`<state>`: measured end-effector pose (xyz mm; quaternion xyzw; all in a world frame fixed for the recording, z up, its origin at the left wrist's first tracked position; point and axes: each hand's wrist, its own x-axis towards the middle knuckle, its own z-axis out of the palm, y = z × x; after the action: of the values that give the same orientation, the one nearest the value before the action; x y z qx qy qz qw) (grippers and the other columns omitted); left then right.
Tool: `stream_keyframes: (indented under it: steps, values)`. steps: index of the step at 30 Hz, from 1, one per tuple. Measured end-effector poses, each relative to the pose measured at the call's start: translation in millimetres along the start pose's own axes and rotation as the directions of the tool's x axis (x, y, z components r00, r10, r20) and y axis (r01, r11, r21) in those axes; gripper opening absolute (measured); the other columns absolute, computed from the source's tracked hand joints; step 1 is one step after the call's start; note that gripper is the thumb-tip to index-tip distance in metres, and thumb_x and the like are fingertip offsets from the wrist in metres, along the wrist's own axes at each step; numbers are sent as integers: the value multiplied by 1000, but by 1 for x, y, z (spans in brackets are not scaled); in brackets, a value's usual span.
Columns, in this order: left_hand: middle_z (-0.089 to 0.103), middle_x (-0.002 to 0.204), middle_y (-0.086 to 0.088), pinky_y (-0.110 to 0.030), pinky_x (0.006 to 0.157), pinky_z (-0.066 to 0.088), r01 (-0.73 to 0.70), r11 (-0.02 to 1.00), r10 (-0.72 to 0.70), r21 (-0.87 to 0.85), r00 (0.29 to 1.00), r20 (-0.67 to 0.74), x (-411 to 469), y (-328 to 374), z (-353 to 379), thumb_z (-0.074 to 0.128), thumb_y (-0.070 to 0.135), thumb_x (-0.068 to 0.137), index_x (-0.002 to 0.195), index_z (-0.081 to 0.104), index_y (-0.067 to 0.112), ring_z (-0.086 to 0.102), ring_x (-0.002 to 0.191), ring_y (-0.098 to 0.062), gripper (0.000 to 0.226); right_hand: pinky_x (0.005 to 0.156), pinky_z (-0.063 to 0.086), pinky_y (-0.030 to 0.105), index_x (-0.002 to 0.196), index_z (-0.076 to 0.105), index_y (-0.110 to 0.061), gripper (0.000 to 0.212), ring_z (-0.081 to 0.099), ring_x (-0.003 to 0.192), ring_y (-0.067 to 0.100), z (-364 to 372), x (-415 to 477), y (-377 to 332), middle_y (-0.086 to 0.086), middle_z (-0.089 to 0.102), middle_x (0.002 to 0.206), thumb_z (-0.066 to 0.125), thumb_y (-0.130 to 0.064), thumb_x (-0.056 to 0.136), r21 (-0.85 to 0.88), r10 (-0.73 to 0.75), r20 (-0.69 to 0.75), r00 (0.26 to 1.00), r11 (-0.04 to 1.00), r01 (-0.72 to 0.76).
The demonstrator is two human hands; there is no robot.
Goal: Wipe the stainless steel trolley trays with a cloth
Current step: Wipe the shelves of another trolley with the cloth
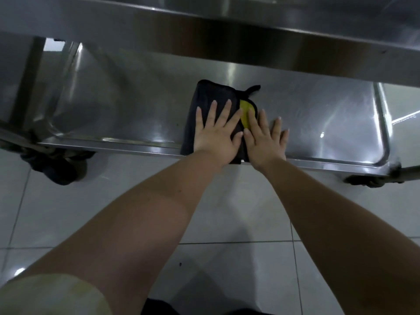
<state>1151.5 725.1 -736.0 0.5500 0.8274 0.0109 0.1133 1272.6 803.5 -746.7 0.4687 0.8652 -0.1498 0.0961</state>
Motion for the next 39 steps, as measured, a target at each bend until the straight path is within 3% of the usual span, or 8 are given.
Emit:
stream_keyframes:
  steps: [8,13,17,20,24,29,33,39]
  values:
    - [-10,163,12,-63,114,-5,190,981,-189,36,982,-26,-7,-130,-14,14,54,98,149,-8,48,-9,149,-26,56,108,-16,64,145,-18,-51,56,-21,143,44,7,0,-10,-3,-18,162,-1,-60,92,-117,-2,-44,999,993,-3]
    - [-18,161,14,-69,107,-11,213,977,-213,18,977,19,3,-103,-12,11,56,98,148,-13,48,-18,147,-31,56,109,-12,70,143,-27,-47,58,-21,144,41,3,6,-6,0,-20,161,-4,-58,92,-202,-102,-34,994,975,94]
    - [-17,161,13,-72,106,-12,11,999,-12,39,999,33,9,-31,-4,12,53,99,150,-11,45,-19,147,-30,56,111,-8,68,148,-23,-37,60,-21,145,38,5,3,-7,0,-20,161,-1,-52,95,-197,-100,-39,994,976,91]
    - [-14,162,12,-72,105,-15,2,1000,-2,19,1000,16,11,-4,1,12,52,100,151,-9,46,-20,147,-30,55,113,-3,67,151,-20,-27,63,-18,146,36,5,2,-7,0,-18,162,-2,-46,94,-196,-73,-59,996,979,60]
    - [-8,162,15,-70,108,-13,-18,1000,17,-6,999,-32,13,-34,-2,15,57,97,149,-2,53,-14,149,-26,54,112,-7,67,151,-19,-31,62,-20,146,37,6,3,-7,-1,-19,162,-4,-52,94,-190,-98,-55,994,978,86]
    - [-2,163,13,-68,109,-9,159,987,-160,-17,983,-95,12,-88,-5,13,58,97,149,2,52,-7,149,-28,54,109,-12,69,149,-18,-43,59,-22,145,36,3,7,-10,-5,-18,162,1,-60,95,-152,-60,-21,998,987,57]
    - [-3,163,13,-66,109,-11,165,986,-162,12,981,-107,11,-82,-4,8,57,96,150,-1,50,-8,149,-28,54,104,-15,74,148,-16,-48,54,-26,141,45,-1,20,-43,-4,-23,160,6,-54,98,-61,52,25,998,997,-51]
    - [-4,163,12,-68,108,-11,129,992,-127,6,986,-108,7,-88,-4,9,59,95,150,-2,49,-9,149,-31,56,104,-15,74,147,-18,-47,55,-23,142,45,7,18,-68,-2,-21,161,1,-56,96,-80,40,-65,997,996,-45]
